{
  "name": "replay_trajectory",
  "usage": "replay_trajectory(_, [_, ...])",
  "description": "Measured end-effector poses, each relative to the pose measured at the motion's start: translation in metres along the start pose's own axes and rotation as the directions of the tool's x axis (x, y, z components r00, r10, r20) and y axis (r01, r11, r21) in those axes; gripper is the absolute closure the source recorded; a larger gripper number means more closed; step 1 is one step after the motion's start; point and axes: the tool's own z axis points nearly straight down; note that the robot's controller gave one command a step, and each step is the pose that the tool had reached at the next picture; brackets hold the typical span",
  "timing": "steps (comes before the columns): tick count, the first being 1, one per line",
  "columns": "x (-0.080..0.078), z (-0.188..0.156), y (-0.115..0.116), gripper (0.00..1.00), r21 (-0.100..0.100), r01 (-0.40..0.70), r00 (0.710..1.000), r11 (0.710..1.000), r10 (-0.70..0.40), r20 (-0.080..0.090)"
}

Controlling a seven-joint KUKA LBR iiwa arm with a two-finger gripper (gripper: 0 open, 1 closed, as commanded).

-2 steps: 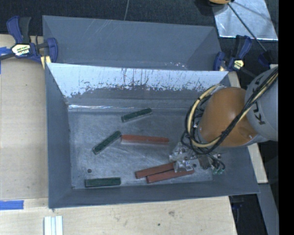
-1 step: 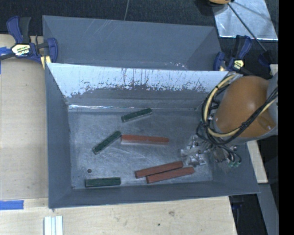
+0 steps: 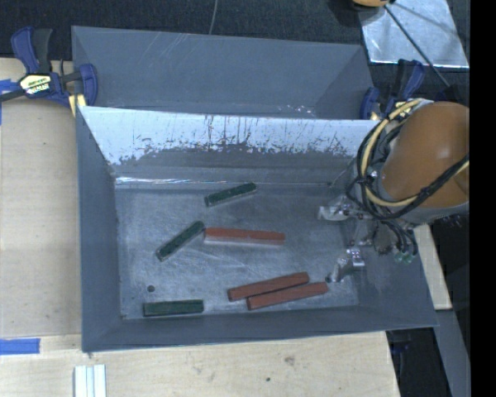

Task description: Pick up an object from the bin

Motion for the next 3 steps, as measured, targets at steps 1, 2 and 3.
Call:
replay_trajectory(1, [0.000, 0.000, 0.000, 0.00, 0.000, 0.001, 1.000, 1.000, -0.001, 0.000])
replay_trajectory(2, [0.013, 0.042, 0.021, 0.00, 0.002, 0.026, 1.000, 1.000, -0.026, 0.008])
replay_trajectory(3, [0.018, 0.076, 0.039, 0.00, -0.001, 0.015, 1.000, 1.000, -0.016, -0.007])
